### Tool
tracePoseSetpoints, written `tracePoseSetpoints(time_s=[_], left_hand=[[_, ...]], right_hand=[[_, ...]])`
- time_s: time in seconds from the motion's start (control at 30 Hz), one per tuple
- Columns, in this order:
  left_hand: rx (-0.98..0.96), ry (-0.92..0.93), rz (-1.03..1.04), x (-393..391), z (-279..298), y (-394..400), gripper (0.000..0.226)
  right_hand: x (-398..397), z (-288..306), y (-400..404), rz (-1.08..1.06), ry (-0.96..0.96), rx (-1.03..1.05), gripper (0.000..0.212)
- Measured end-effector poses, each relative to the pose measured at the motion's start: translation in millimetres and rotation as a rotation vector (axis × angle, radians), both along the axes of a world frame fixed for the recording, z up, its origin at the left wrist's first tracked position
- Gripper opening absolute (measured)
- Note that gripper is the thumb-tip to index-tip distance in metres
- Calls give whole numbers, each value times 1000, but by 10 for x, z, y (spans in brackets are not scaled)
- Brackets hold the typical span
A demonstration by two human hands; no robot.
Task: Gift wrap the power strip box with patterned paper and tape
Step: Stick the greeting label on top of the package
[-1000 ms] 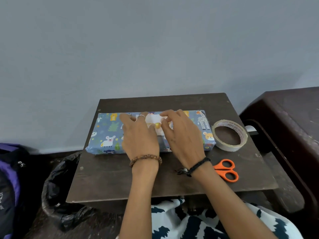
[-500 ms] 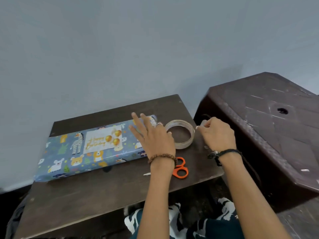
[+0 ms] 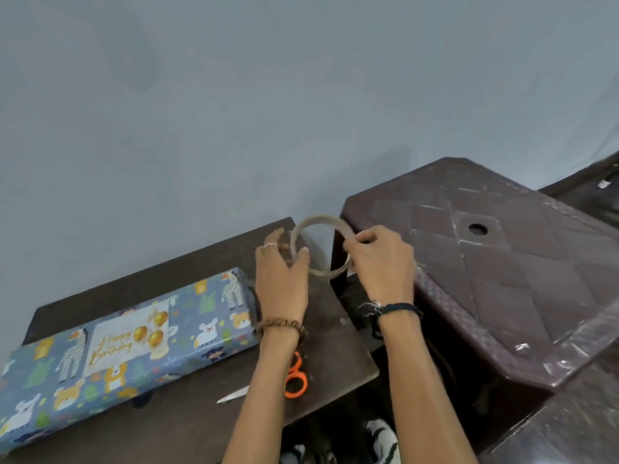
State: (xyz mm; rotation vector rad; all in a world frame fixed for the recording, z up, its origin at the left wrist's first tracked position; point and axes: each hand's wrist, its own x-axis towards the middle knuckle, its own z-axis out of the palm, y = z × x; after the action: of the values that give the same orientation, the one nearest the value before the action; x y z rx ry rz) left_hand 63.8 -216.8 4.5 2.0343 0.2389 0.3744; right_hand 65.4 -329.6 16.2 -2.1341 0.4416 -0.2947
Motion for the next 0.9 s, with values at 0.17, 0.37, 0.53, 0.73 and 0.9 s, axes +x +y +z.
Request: tracePoseSetpoints(time_s=[0.17,0.37,0.53,0.73,0.9], left_hand=[[-361,176,-118,525,99,-525,28],[-175,271,-220,935,-6,-952,21],[2,268,-288,945,4,-968,22],[138,177,-279,334,144,-467,6],[241,239,-212,-440,169,282,13]], right_hand=[[160,5,-423,-291,-127,22,14],[297,-156,-639,-402,-160,150,15],[309,-247,-682,-411,-92,181,25],[72,-34,-481,-274,-241,90,14],[-323,-23,-44,410,21,131,4]])
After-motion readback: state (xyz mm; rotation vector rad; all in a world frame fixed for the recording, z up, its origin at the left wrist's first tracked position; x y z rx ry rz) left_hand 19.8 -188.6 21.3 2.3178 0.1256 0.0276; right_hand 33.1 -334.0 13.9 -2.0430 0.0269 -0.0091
